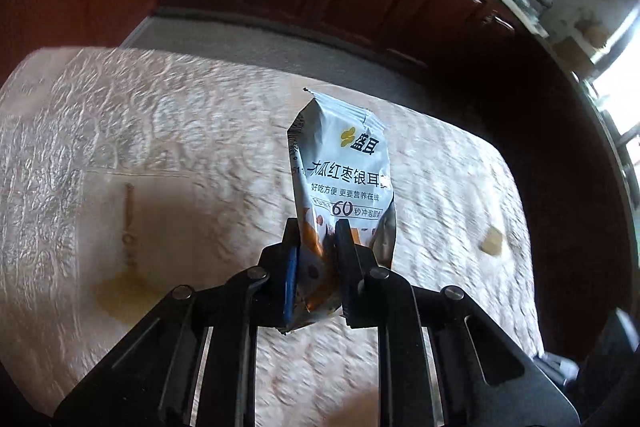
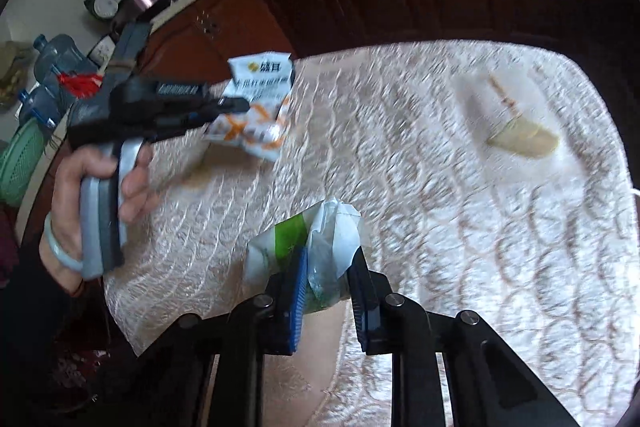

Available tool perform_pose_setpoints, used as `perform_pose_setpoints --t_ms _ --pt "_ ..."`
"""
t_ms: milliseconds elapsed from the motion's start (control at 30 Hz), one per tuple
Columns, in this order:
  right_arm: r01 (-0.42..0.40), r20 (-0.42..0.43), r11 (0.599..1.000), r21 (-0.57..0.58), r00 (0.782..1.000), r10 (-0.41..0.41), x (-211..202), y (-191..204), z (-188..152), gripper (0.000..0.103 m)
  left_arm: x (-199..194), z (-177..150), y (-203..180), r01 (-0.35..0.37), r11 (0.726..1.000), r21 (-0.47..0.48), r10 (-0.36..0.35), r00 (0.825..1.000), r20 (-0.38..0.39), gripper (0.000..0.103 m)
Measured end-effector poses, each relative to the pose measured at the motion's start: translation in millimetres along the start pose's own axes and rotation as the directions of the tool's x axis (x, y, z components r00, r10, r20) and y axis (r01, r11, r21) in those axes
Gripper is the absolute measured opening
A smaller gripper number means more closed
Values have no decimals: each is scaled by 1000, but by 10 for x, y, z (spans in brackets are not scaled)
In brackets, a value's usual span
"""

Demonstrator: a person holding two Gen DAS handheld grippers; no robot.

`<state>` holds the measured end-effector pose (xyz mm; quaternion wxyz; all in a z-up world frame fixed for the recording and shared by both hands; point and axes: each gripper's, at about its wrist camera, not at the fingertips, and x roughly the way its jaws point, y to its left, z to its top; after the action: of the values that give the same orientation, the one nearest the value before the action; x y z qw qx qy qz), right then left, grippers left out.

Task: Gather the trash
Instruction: 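Carry the snack bag and green-white wrapper in both tools over the white bin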

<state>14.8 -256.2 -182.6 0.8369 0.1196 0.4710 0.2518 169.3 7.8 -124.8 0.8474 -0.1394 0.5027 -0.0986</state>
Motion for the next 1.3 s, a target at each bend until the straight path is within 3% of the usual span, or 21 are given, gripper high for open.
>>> perform_pose_setpoints --t_ms 267,600,800,1033,1300 --pt "67 90 997 40 993 -70 -539 -307 22 19 -106 -221 -600 73 989 125 -71 997 -22 14" --pt "172 176 973 153 964 -199 -1243 -908 -122 19 -7 -470 -1682 139 947 290 -125 990 -64 14" --pt "271 206 937 222 926 -317 -1678 -1289 -232 19 116 -589 -2313 191 909 370 -164 981 -103 14" --pt "411 182 853 321 857 -482 -2054 -1774 -414 19 354 -728 -2905 244 874 420 -197 968 -152 14" --pt "444 123 806 392 843 -524 -2106 -2198 -593 19 708 -852 -3309 273 863 425 -198 957 -212 14"
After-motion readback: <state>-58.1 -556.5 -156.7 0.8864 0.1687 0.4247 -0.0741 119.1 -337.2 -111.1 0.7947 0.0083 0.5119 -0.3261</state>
